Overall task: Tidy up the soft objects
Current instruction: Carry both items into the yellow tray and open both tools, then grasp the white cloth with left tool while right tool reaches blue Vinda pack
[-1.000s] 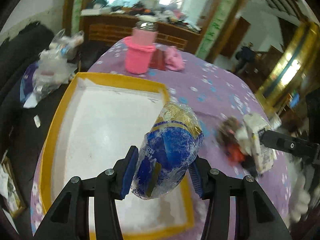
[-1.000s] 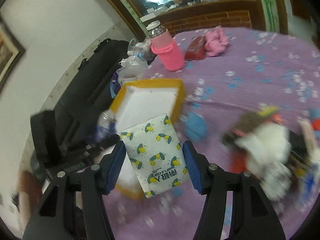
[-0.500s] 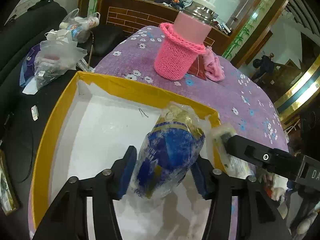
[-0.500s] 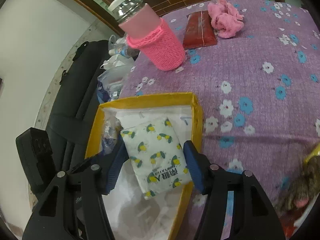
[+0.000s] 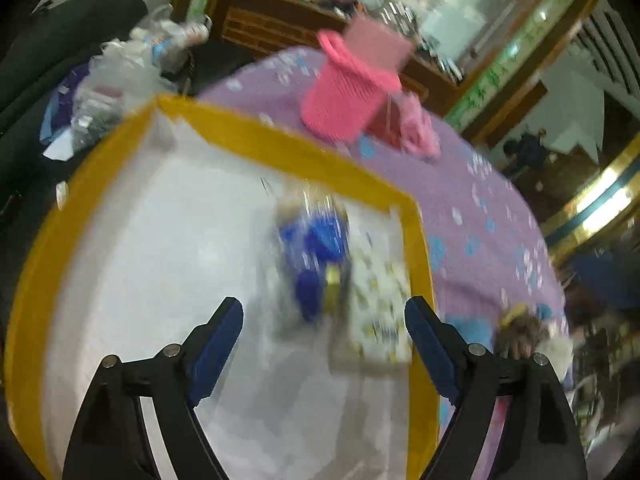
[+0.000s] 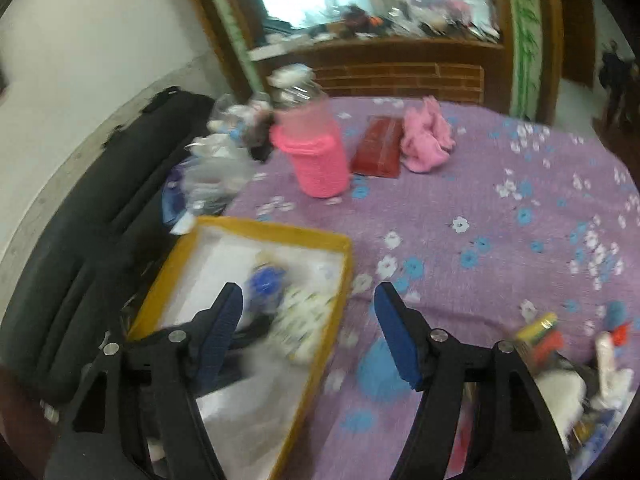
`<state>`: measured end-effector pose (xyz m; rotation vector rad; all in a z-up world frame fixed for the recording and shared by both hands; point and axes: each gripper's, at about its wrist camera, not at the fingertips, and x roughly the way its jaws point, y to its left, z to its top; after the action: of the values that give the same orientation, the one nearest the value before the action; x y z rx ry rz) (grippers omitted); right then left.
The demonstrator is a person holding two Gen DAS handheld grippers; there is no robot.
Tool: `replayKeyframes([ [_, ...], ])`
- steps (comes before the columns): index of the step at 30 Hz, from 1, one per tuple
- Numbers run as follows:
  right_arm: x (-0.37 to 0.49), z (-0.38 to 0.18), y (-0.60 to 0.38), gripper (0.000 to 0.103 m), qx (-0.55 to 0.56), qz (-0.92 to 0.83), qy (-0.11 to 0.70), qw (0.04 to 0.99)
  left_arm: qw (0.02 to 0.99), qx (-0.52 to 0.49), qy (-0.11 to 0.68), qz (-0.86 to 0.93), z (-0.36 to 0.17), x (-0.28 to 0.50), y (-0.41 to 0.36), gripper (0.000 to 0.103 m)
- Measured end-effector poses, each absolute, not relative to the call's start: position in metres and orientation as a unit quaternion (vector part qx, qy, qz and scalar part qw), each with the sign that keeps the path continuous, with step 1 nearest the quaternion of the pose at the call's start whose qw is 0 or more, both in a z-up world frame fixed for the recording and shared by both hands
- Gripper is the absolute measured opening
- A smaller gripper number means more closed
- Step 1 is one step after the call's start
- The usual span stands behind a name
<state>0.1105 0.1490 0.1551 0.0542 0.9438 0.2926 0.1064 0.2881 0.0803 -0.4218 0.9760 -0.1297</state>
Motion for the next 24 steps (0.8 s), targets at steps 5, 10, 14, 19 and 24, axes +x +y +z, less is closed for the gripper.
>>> replayKeyframes([
  [5, 0.012, 0.238, 0.185, 0.068, -0.048, 0.21, 0.445, 0.869, 0.857, -0.119, 0.498, -0.054, 0.072, 0.093, 0.259, 0.084],
  [10, -0.103, 0.304, 0.231, 0.072, -0.112, 0.311, 0.446, 0.832, 0.852, -0.053, 0.517, -0.062, 0.071, 0.067, 0.24, 0.084],
  [14, -0.166, 0.324, 0.251, 0.072, -0.161, 0.339, 0.445, 0.813, 0.85, -0.038, 0.522, -0.066, 0.074, 0.039, 0.234, 0.086],
  [19, -0.205, 0.325, 0.226, 0.072, -0.186, 0.319, 0.44, 0.819, 0.849, -0.031, 0.521, -0.084, 0.083, 0.012, 0.222, 0.086],
  [24, -0.212, 0.324, 0.175, 0.072, -0.146, 0.286, 0.447, 0.835, 0.864, -0.055, 0.493, -0.089, 0.099, 0.002, 0.232, 0.085],
])
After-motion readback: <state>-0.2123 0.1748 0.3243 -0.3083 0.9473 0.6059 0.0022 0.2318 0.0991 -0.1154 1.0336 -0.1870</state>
